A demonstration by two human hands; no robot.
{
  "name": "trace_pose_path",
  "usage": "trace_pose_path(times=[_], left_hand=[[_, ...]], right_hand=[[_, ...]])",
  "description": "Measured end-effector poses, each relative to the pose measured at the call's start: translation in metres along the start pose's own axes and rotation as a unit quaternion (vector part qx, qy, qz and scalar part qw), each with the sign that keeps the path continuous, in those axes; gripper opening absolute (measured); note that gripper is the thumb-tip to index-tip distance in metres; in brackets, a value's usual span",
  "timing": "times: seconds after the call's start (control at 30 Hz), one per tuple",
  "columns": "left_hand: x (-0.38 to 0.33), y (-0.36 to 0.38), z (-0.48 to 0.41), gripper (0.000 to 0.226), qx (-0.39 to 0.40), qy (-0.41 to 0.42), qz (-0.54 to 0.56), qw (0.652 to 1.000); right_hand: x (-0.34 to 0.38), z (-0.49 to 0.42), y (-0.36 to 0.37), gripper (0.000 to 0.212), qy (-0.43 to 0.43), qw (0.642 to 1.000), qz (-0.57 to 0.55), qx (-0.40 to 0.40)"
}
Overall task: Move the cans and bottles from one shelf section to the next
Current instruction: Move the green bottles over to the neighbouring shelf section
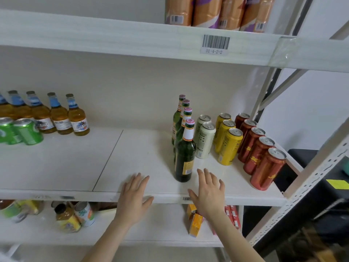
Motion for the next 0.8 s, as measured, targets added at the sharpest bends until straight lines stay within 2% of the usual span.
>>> trace_pose_path(times=[0.3,0.8], left_hand=[[0.052,-0.030,0.034,0.071,0.037,-0.006,-0.115,0.993],[0.223,-0.121,0.069,0.071,0.051,0.017,-0.137,0.989]], right_hand=[[0.074,0.031,0.001,0.079,-0.010,1.000,0.029,-0.003],[0.280,0.060,0.015,0.082,0.017,1.000,0.014,-0.005]])
Point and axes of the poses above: each hand's wrist, its own z-axis away from the middle knuckle, its own y-axis out of the palm, x = y × z, the point moved 8 cm from there along -z, towards the middle knuckle, and after that the axes turned 1 degree about y, right-handed, at the moved point
